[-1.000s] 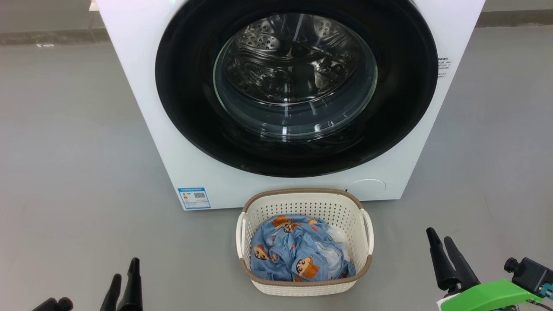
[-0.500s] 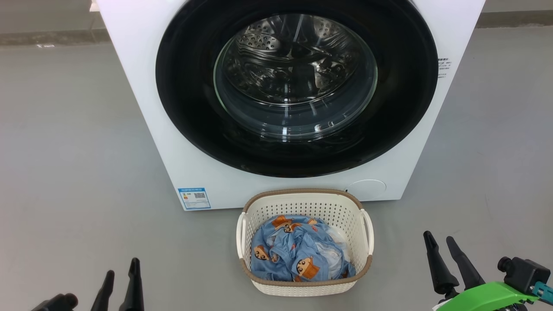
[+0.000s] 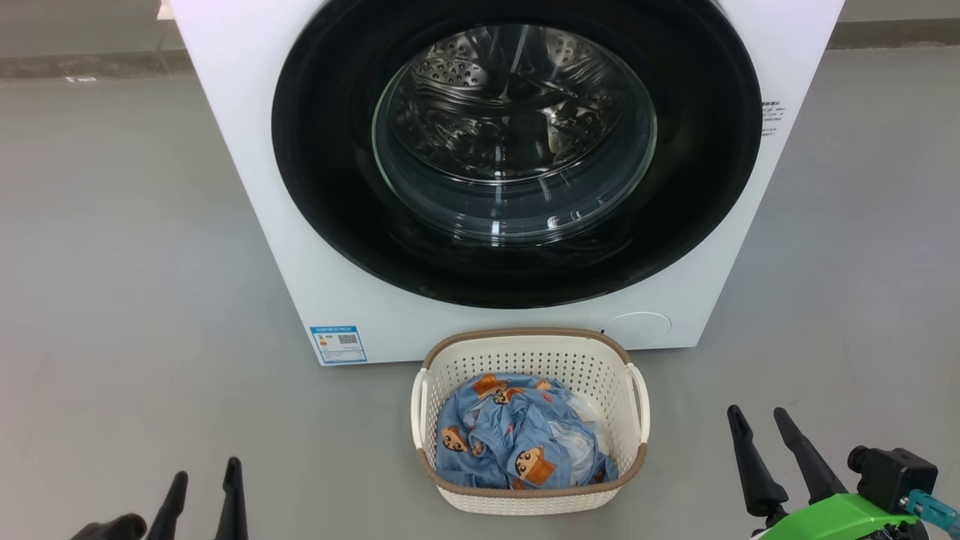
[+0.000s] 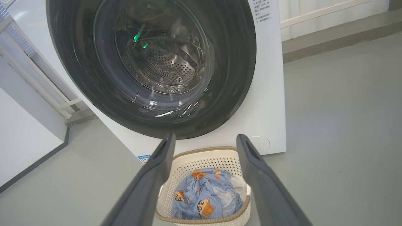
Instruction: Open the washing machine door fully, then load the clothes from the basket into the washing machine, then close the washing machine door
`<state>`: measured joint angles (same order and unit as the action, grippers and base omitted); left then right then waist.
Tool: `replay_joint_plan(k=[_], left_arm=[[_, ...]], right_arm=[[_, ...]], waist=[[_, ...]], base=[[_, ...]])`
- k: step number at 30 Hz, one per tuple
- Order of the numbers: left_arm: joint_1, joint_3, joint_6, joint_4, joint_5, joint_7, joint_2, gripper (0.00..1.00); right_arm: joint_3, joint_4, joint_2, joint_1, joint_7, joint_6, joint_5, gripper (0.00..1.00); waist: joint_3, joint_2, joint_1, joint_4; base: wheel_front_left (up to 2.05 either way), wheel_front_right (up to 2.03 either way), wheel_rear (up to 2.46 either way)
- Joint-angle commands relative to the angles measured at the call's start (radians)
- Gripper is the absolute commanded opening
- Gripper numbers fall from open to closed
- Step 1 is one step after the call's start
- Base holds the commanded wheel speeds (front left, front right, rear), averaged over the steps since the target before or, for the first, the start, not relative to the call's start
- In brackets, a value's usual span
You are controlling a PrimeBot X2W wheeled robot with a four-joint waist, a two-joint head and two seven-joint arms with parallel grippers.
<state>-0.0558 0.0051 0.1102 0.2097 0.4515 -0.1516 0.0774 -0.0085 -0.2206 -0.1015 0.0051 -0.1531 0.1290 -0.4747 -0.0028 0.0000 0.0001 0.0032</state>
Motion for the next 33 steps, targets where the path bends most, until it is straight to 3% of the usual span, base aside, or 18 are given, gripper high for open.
replay_joint_plan(k=[1,33], left_arm=[[0.012,0.021,-0.004,-0.030,-0.034,-0.016,0.022,1.00],[-0.010,0.060,-0.006,-0.064,-0.417,-0.110,0.021,1.00]], right_arm=[[0.023,0.029,-0.015,-0.001,-0.015,0.001,0.035,1.00],[0.054,0.059,-0.030,0.024,-0.108,0.002,0.432,1.00]], waist=[[-0.001,0.0000,-0.0001,0.000],[0.000,0.0000,-0.0001,-0.007]], base=[[0.00,0.00,0.00],[0.00,0.00,0.00]])
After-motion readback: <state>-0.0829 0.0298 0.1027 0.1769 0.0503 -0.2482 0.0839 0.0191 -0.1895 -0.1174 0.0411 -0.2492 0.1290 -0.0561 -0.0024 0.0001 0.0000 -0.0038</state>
